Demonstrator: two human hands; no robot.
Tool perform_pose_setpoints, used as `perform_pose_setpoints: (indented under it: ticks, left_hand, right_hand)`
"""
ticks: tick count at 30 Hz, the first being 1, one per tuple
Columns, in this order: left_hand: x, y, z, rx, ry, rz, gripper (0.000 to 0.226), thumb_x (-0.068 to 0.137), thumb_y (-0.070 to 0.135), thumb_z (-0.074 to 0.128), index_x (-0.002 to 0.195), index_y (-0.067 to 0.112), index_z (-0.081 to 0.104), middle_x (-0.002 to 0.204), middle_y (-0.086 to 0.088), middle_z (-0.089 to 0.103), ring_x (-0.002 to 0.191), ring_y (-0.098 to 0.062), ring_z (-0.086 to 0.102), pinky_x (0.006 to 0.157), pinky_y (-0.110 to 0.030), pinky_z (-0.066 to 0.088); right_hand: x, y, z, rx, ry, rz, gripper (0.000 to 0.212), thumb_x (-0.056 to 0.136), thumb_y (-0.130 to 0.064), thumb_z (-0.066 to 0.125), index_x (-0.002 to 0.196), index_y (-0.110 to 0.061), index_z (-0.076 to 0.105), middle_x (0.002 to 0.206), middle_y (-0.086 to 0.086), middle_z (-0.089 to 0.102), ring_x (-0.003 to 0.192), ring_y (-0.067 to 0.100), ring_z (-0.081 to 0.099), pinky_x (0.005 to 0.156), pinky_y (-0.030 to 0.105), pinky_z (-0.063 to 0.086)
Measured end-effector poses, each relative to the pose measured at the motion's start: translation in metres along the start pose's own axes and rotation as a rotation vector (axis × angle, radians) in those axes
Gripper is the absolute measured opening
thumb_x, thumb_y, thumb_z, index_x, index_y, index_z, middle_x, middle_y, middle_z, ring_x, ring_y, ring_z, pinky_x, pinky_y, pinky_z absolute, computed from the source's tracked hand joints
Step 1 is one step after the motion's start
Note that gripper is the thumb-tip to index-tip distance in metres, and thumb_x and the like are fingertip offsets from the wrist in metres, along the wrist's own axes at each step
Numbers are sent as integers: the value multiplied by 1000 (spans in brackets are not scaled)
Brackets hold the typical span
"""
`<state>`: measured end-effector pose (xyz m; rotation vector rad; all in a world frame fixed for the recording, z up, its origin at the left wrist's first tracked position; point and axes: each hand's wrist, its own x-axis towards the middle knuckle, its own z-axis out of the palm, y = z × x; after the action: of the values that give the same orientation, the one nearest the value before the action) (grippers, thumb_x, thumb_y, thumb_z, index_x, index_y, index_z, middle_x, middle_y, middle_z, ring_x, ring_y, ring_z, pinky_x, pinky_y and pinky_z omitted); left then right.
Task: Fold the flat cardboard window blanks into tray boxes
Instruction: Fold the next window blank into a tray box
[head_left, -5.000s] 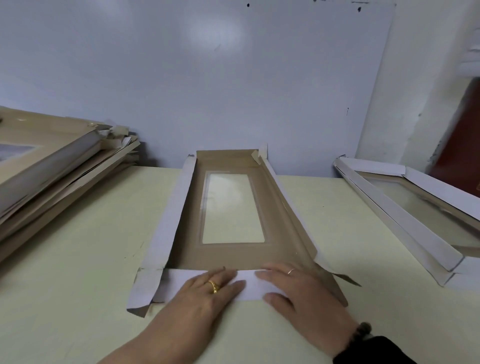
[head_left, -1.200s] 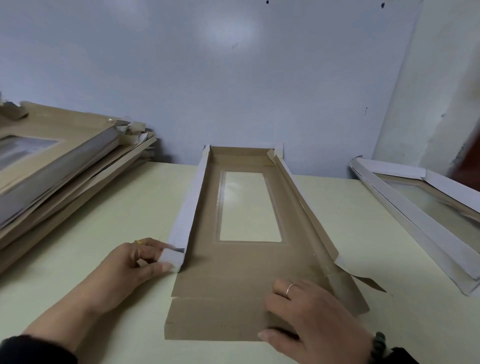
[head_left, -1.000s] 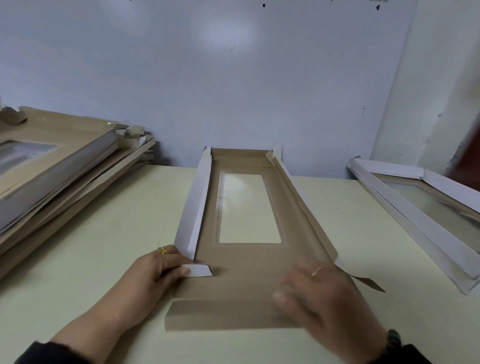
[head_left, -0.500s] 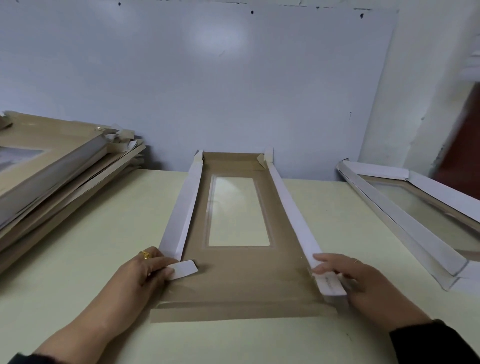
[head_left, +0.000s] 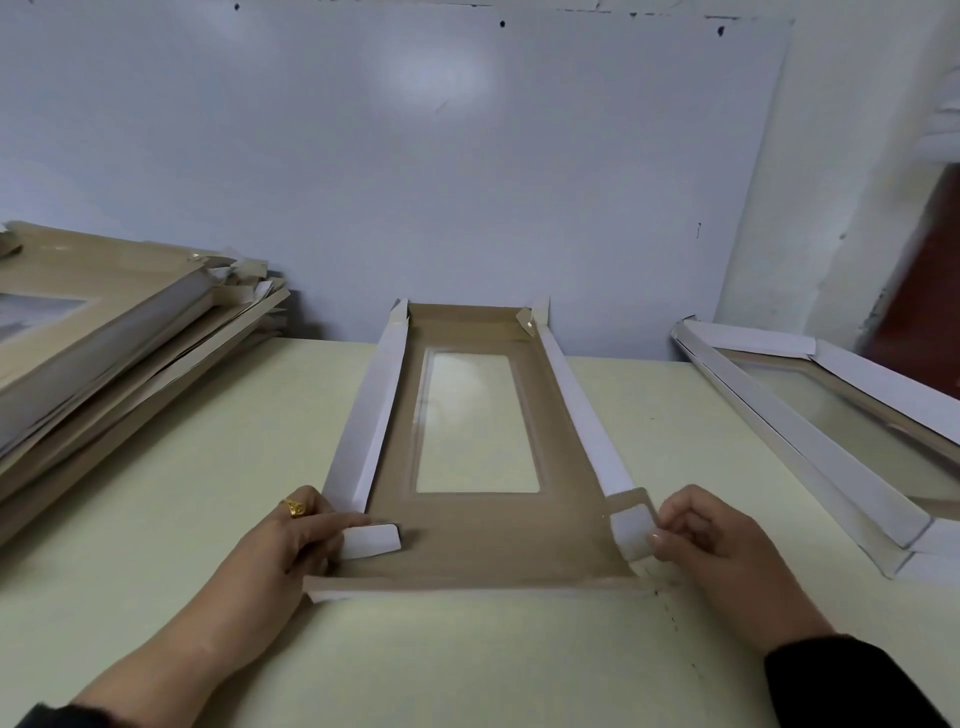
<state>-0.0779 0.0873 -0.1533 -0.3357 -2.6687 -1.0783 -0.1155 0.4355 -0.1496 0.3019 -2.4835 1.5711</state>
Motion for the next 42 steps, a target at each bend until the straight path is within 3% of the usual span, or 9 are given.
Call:
perform_pose_setpoints:
  ticks: [8,14,17,21,25,31,34,36,42]
  left_hand:
    - [0,0,-3,87,90,66,40,83,-6,59,79,33,54,81,13,56,71,-8,50,61,-14,38]
    - [-4,-3,-8,117,75,95,57,79,-15,60,79,41,67,92,20,61,80,-2,59,69,-15,44]
    - [-9,-8,-14,39,19,81,86,74,-24,55,102,57,61,110,31,56,94,6,58,70,-6,42]
    - [-13,-14,-17,-76,-69,60,101,70,-28,45,109,65,51,119,34,50,100,4,55,70,-7,43]
    - [-13,-12,-14,-147,-85,13,69,71,-3,75,110,53,60,117,29,52,96,1,58,76,-10,45]
    - [-3,3,-4,-156,118,-25,10,74,24,67,75,33,72,88,10,63,61,-7,51,60,-13,39]
    - [2,0,4,-224,187,-134,18,81,13,66,66,3,64,78,-11,57,71,-30,50,58,-21,35]
    - [3,3,7,-214,224,-172,35,85,15,63,60,-3,48,68,-10,48,63,-25,43,54,-21,29]
    - [11,14,19,-76,291,-212,34,88,16,59,61,-1,46,66,-4,37,54,-12,33,50,-20,26]
  right_hand:
    - [2,-3,19,-604,9,-553,21,66,15,71,69,-6,66,66,-2,61,67,6,49,61,16,40]
    - [-10,-2,3,-661,-162,-579,65,47,12,39,101,-10,67,102,-7,66,94,8,57,82,20,45]
    - [-15,-1,0,-656,-238,-543,65,52,6,57,114,-12,60,116,-11,58,105,2,50,91,17,40]
    - [-14,-3,9,-626,-190,-498,51,57,0,77,105,-11,64,102,-14,56,84,-6,48,75,10,42]
    - [-10,-8,18,-417,-88,-346,29,69,3,75,84,-19,65,75,-21,57,68,-7,48,62,4,36]
    - [1,-4,28,-137,20,-79,23,76,-2,70,65,-18,59,54,-4,44,49,6,38,47,13,30]
    - [3,-2,31,-95,19,-54,13,80,-5,68,70,-12,62,61,13,54,55,12,42,53,20,35]
    - [5,-1,32,-74,21,-26,2,81,-7,67,82,-8,67,76,24,63,67,30,54,64,31,44]
    - [6,-5,34,-8,56,-68,43,78,-5,69,105,-33,50,59,5,45,52,13,40,53,15,35]
